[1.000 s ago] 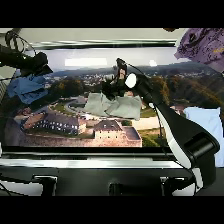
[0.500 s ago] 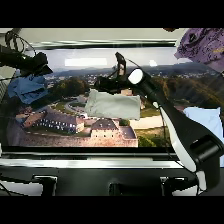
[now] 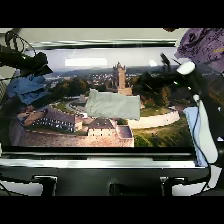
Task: Fold the clothes and pants, and hang the long-sleeved shirts on hangers.
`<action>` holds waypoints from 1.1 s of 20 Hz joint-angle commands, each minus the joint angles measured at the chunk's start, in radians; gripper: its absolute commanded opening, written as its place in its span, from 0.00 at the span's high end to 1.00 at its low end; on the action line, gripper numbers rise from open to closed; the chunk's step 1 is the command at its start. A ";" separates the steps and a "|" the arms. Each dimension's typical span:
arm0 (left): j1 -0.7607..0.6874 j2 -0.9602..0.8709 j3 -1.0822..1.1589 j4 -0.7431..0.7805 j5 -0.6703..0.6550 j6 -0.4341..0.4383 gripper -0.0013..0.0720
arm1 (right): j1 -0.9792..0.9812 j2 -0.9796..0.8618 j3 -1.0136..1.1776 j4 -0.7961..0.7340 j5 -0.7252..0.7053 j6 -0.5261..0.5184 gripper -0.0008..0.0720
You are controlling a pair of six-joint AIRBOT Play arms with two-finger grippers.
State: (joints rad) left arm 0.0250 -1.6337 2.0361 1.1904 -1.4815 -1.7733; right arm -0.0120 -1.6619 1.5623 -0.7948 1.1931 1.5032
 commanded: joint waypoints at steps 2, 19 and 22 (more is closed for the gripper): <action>0.000 0.000 0.000 0.000 0.019 0.001 0.96 | -0.170 -0.006 -0.251 0.087 0.019 -0.100 0.23; 0.000 0.000 0.000 0.000 0.035 0.003 0.96 | -0.027 -0.183 -0.314 0.298 -0.114 -0.235 0.66; 0.000 0.000 0.000 0.000 0.035 0.003 0.96 | -0.040 -0.169 -0.235 0.311 -0.097 -0.230 0.94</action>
State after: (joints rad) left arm 0.0250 -1.6337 2.0361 1.1904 -1.4471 -1.7702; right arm -0.0517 -1.8378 1.2758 -0.5064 1.0843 1.2713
